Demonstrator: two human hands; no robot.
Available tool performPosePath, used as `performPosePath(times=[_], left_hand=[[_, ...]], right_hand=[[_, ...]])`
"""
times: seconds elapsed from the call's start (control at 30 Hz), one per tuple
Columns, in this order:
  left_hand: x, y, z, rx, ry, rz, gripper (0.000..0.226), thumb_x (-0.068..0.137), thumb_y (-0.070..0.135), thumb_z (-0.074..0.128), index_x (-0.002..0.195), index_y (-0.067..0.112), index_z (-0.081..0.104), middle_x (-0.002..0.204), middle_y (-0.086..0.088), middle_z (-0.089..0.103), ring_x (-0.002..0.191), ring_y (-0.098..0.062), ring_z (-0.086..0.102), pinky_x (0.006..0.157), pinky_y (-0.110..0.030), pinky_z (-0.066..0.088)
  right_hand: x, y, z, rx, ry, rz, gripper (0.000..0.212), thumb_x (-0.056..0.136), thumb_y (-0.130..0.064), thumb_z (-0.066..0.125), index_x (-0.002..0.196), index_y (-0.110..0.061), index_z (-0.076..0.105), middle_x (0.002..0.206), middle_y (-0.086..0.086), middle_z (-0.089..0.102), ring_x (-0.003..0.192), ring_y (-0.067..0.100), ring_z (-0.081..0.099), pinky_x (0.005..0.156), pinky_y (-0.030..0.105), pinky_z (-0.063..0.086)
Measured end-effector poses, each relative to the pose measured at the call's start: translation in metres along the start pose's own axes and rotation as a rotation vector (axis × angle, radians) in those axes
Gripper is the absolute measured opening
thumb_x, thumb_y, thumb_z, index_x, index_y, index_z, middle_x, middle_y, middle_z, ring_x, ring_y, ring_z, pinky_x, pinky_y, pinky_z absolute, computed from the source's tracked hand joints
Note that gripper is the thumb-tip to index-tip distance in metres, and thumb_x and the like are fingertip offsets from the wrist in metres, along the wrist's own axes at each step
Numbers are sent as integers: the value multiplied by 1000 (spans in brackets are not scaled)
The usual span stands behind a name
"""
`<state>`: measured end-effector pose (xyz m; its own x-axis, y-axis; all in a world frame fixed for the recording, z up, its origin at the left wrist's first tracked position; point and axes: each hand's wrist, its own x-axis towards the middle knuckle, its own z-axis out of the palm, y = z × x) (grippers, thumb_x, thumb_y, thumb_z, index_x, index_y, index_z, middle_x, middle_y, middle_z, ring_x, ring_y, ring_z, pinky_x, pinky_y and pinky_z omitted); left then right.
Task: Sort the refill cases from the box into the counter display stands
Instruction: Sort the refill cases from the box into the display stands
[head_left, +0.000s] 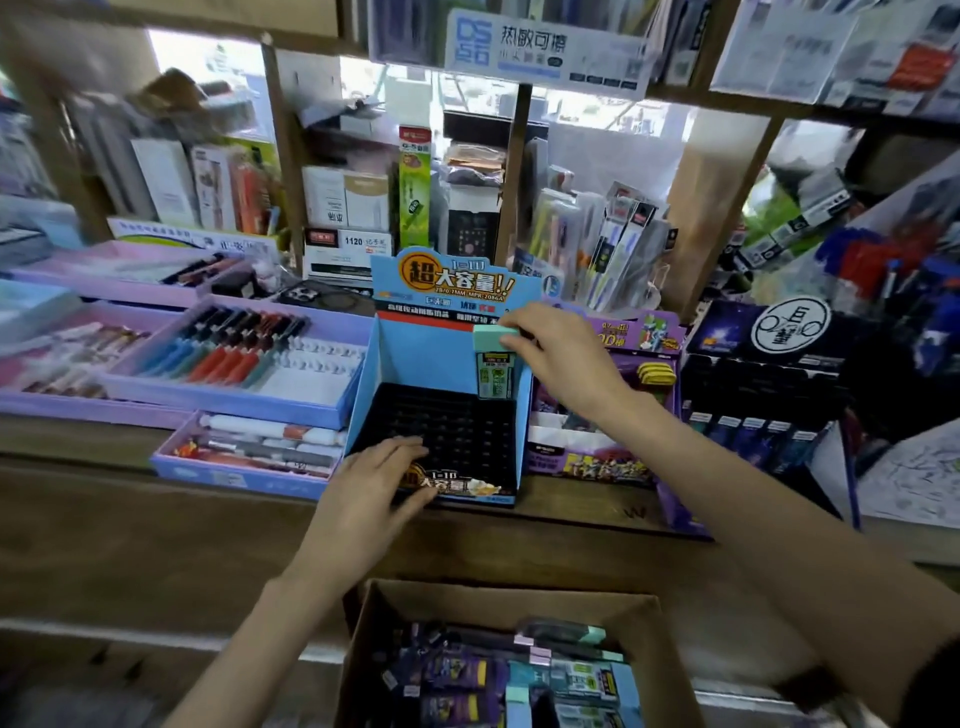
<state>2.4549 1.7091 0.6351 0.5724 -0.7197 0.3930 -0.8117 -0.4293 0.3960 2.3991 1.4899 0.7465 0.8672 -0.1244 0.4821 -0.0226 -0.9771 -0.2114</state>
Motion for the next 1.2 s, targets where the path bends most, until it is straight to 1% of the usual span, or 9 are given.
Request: performPosePath(times=[0.23, 0.33, 0.5, 0.7, 0.8, 0.93, 1.0, 1.1, 1.2], left_hand=[[0, -4, 4, -14, 16, 5, 40, 86, 30, 66, 122, 14, 59, 129, 1, 57, 118, -19, 54, 97, -32, 35], [0, -4, 4, 0, 20, 11, 40, 86, 30, 65, 122, 14, 59, 129, 1, 58, 118, -19, 54, 96, -33, 36], [0, -2, 1, 24, -7, 9, 41, 88, 31, 63, 125, 15, 56, 130, 1, 56, 120, -19, 52, 96, -34, 36], [-12, 24, -15, 13, 36, 89, 33, 87, 16, 66, 117, 5, 61, 119, -10, 61, 114, -28, 56, 94, -41, 44], [-33, 38, -14, -59, 16, 135, 25, 88, 19, 62, 110, 7, 63, 106, -6, 64, 98, -24, 62, 80, -33, 47], [-68, 38, 20, -195, -137, 27, 21, 90, 19, 61, 110, 13, 62, 102, 7, 56, 95, -18, 61, 80, -33, 47], [-89, 35, 47, -255, -226, -64, 21, 89, 19, 61, 110, 13, 62, 105, 5, 58, 103, -18, 59, 86, -37, 48], [-129, 34, 92, -308, -358, -221, 21, 90, 20, 61, 110, 16, 61, 110, 1, 60, 105, -13, 58, 88, -27, 45], [-165, 32, 129, -306, -496, -329, 25, 89, 17, 62, 113, 12, 59, 112, -3, 57, 108, -16, 56, 88, -22, 40]], right_hand=[[2, 5, 6, -15, 1, 71, 25, 93, -17, 56, 114, -4, 59, 108, 13, 65, 99, 32, 58, 80, 39, 46], [2, 5, 11, -142, 48, -3, 21, 95, -12, 52, 106, 3, 62, 104, 17, 57, 96, 31, 54, 75, 26, 37], [4, 7, 12, -357, -51, -41, 35, 99, -28, 43, 121, -8, 60, 113, 8, 53, 110, 24, 43, 90, 36, 35], [-22, -4, -6, -252, -55, -107, 38, 97, -25, 48, 130, -9, 52, 120, 8, 52, 116, 24, 41, 98, 32, 31], [-62, -12, -13, -39, -45, -97, 29, 95, -24, 52, 119, -10, 61, 108, 4, 57, 102, 17, 44, 81, 21, 28], [-140, -8, 8, 97, -178, -38, 20, 94, -22, 53, 106, -13, 66, 99, 4, 62, 96, 18, 50, 81, 28, 36], [-185, -2, 31, 124, -284, 41, 19, 95, -22, 52, 104, -12, 66, 100, 3, 62, 96, 18, 52, 86, 28, 36], [-248, 7, 71, 148, -504, 190, 21, 96, -24, 49, 107, -15, 65, 105, 0, 60, 99, 17, 54, 89, 32, 40], [-297, 16, 103, 164, -670, 361, 21, 96, -26, 50, 108, -16, 64, 110, 1, 62, 100, 18, 58, 80, 32, 47]])
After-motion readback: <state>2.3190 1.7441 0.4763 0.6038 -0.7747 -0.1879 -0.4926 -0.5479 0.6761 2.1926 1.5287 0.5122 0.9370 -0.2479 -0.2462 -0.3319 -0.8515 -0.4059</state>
